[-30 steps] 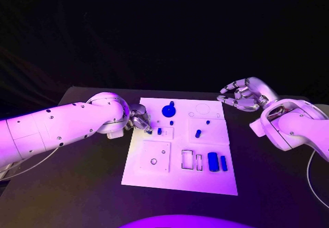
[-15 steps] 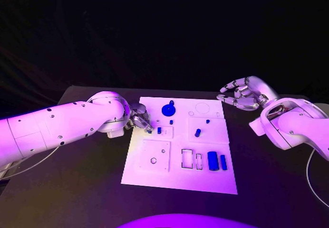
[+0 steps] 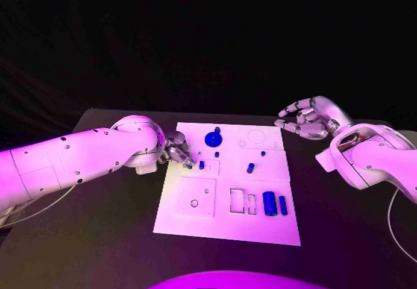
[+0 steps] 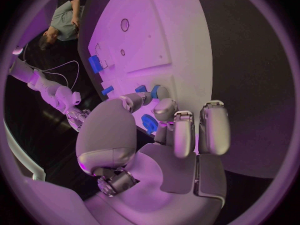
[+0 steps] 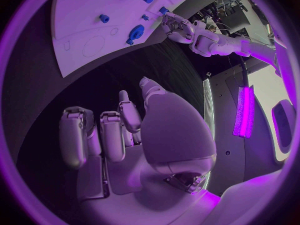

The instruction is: Assemble the parts on the task board

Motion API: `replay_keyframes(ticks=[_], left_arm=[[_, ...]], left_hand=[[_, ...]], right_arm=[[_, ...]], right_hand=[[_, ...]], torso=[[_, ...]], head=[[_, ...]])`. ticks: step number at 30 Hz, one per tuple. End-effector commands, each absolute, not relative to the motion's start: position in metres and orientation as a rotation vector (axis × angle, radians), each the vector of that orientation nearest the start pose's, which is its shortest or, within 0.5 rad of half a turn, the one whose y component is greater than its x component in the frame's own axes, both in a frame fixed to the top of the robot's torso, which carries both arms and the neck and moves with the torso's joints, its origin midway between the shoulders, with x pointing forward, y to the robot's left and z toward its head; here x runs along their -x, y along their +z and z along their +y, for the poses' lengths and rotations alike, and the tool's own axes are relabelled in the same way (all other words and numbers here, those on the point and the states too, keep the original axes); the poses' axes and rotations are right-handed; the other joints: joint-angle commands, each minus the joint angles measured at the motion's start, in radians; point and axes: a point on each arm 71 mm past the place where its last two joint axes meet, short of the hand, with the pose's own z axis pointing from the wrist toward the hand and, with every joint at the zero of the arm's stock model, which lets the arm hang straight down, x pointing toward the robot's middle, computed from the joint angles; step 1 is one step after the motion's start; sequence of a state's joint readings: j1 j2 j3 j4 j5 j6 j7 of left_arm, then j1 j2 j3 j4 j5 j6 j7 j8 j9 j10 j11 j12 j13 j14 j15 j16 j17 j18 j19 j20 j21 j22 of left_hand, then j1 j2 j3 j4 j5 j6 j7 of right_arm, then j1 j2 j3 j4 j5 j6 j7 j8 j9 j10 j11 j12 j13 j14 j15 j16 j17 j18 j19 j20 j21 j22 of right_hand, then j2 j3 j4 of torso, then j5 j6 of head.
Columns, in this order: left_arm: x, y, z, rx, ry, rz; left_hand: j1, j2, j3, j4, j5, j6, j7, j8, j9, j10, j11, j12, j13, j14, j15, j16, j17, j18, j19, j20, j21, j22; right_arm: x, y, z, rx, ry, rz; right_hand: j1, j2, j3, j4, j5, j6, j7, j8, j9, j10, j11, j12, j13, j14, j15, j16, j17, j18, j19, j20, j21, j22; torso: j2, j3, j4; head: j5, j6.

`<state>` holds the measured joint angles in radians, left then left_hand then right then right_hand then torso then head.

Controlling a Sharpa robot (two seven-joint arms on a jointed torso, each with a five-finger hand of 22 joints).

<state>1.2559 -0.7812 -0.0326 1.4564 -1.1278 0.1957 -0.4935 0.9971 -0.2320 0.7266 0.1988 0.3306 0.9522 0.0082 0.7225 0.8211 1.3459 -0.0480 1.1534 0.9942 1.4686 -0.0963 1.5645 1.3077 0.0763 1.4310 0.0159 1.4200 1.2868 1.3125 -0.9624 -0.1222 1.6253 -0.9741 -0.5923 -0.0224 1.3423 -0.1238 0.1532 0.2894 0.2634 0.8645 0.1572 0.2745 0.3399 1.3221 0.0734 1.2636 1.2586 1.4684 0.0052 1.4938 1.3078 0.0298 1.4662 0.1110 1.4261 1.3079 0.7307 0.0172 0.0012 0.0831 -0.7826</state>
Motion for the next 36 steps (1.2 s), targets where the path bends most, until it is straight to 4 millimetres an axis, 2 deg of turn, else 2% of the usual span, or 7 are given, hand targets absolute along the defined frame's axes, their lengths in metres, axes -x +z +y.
replay_keyframes(ticks=[1,5,14,31,36], left_arm=[[-0.4962,-0.2046,0.2025,0.069,-0.391,2.317],[-0.4967,-0.2047,0.2031,0.070,-0.388,2.315],[-0.4972,-0.2047,0.2041,0.073,-0.384,2.312],[-0.4968,-0.2019,0.2040,0.102,-0.403,2.280],[-0.4981,-0.1954,0.2048,0.164,-0.456,2.229]], left_hand=[[-0.009,0.000,-0.007,0.000,-0.007,0.003,0.008,-0.003,-0.001,0.008,-0.002,0.006,0.001,0.102,-0.006,0.005,0.261,-0.014,0.003,-0.006,0.001,0.001],[-0.016,0.000,-0.028,0.014,-0.007,0.005,0.008,-0.003,-0.001,0.008,-0.002,0.006,0.001,0.102,-0.006,0.006,0.262,-0.014,0.002,-0.006,0.000,0.000],[-0.036,-0.006,-0.141,0.075,-0.009,0.012,0.009,-0.005,-0.002,0.009,-0.001,0.008,0.007,0.102,-0.006,0.006,0.263,-0.014,0.003,-0.006,-0.002,0.000],[-0.045,0.002,-0.189,0.093,-0.009,0.014,0.009,-0.008,-0.002,0.008,-0.001,0.006,0.006,0.102,-0.006,0.006,0.263,-0.014,0.002,-0.006,-0.004,-0.002],[-0.060,0.009,-0.219,0.093,-0.007,0.003,0.013,-0.015,-0.005,-0.008,0.002,-0.017,-0.023,0.097,-0.004,-0.004,0.244,-0.012,-0.001,-0.005,-0.009,-0.010]], right_arm=[[-0.4775,-0.1428,-0.2420,-0.321,0.821,1.482],[-0.4774,-0.1427,-0.2423,-0.321,0.820,1.482],[-0.4773,-0.1425,-0.2426,-0.321,0.820,1.480],[-0.4775,-0.1425,-0.2432,-0.321,0.819,1.478],[-0.4776,-0.1425,-0.2434,-0.321,0.819,1.477]], right_hand=[[-0.006,0.002,-0.003,-0.001,0.007,-0.006,-0.001,0.004,-0.002,-0.008,-0.002,-0.005,-0.001,0.059,-0.008,-0.006,0.073,0.007,0.026,-0.008,-0.003,0.182],[-0.007,0.001,-0.004,-0.001,0.007,-0.006,-0.001,0.005,-0.002,-0.008,-0.002,-0.006,-0.002,0.058,-0.008,-0.007,0.071,0.007,0.026,-0.008,-0.003,0.182],[-0.008,0.001,-0.004,0.000,0.007,-0.007,-0.001,0.005,-0.002,-0.009,-0.002,-0.006,-0.003,0.059,-0.008,-0.007,0.071,0.007,0.025,-0.008,-0.005,0.181],[-0.010,0.001,-0.005,0.000,0.007,-0.007,-0.001,0.005,-0.002,-0.009,-0.002,-0.006,-0.003,0.058,-0.008,-0.007,0.071,0.007,0.025,-0.008,-0.004,0.182],[-0.012,0.000,-0.006,0.001,0.006,-0.007,-0.001,0.006,-0.002,-0.008,-0.002,-0.006,-0.002,0.058,-0.008,-0.007,0.071,0.007,0.025,-0.008,-0.006,0.181]], torso=[[0.001,0.0004,0.0002],[0.000,0.0003,0.0005],[-0.001,0.0000,0.0009],[0.000,-0.0004,0.0004],[0.000,-0.0006,-0.0003]], head=[[0.000,0.000],[0.000,0.000],[-0.001,-0.001],[-0.002,0.000],[-0.004,0.001]])
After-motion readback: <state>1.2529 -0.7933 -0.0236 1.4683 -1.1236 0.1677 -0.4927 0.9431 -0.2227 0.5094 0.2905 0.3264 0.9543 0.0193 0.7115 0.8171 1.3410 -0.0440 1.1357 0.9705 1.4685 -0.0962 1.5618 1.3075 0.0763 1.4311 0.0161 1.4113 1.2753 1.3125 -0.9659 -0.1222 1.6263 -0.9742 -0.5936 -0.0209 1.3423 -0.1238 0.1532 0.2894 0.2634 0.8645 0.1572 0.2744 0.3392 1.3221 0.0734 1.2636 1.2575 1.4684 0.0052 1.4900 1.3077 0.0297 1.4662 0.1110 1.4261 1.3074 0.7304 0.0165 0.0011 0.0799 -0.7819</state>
